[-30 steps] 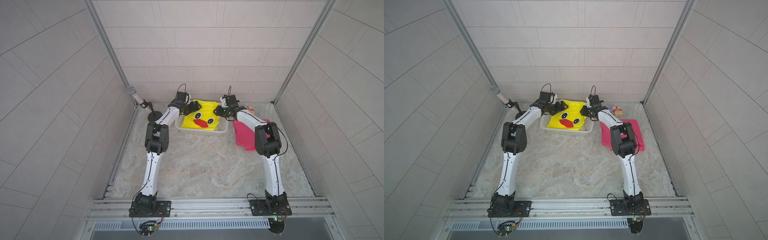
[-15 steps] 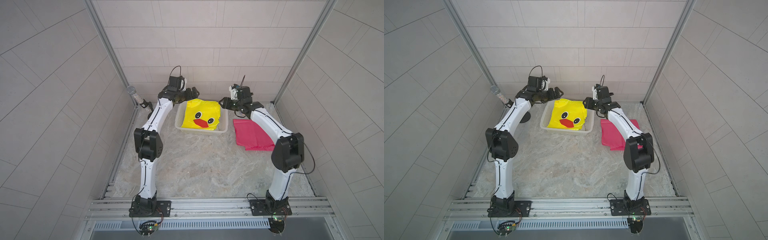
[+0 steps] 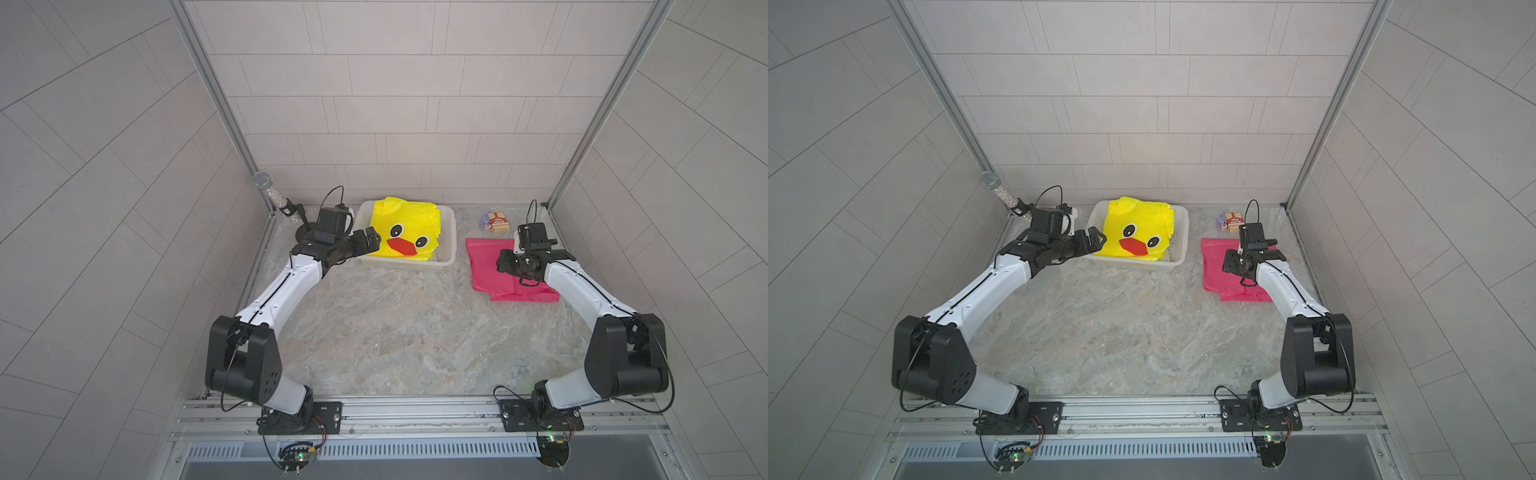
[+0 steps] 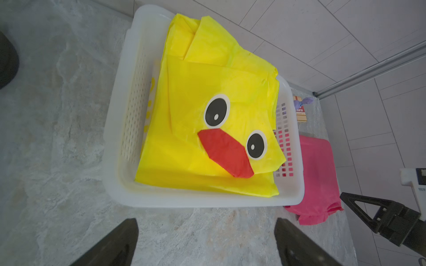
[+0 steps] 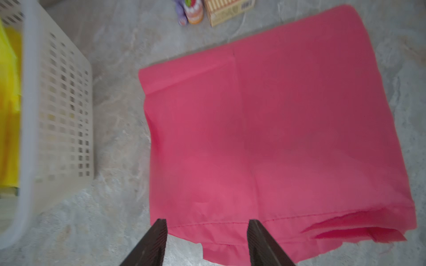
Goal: Put the folded raincoat in the basket
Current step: Move the raincoat to the center of the board.
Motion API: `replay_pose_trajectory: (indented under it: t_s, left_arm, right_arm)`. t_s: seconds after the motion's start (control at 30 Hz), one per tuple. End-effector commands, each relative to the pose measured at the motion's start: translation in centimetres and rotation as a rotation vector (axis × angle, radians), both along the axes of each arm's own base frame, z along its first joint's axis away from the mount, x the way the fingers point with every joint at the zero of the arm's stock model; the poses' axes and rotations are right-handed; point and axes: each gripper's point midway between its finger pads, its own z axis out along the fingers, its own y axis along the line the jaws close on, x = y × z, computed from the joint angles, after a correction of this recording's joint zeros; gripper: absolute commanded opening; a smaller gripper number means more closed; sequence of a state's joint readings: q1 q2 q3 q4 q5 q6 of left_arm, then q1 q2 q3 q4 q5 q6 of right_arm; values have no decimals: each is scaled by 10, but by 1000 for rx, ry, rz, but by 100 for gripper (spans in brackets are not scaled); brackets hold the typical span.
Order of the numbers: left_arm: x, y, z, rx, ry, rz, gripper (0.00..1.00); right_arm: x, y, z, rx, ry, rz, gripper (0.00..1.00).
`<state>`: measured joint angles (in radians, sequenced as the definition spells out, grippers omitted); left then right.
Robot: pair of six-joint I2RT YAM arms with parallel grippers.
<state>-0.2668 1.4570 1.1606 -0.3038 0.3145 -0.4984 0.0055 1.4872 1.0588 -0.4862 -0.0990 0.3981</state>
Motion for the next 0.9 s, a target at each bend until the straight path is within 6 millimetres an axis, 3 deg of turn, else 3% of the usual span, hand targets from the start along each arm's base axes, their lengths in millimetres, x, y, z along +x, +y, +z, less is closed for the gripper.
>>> replay_pose_trajectory:
  t_s: [0.0, 0.23, 0.37, 0.63, 0.87]
  left_arm:
    - [-6, 3, 34, -35, -136, 38, 100]
    - [-47, 3, 6, -77, -94, 42, 100]
    - [-60, 0, -7, -69, -62, 27, 100]
    - [-72, -10, -24, -58, -10, -28, 100]
    - [-84, -11, -42, -47, 38, -43, 100]
  right_arm:
    - [-5, -14, -10, -72, 54, -16, 61]
    - [6, -14, -48, -71, 152, -35, 61]
    - [4, -15, -67, -75, 204, -48, 61]
    - [-25, 2, -91, -28, 278, -59, 61]
    - [-57, 14, -91, -7, 288, -61, 61]
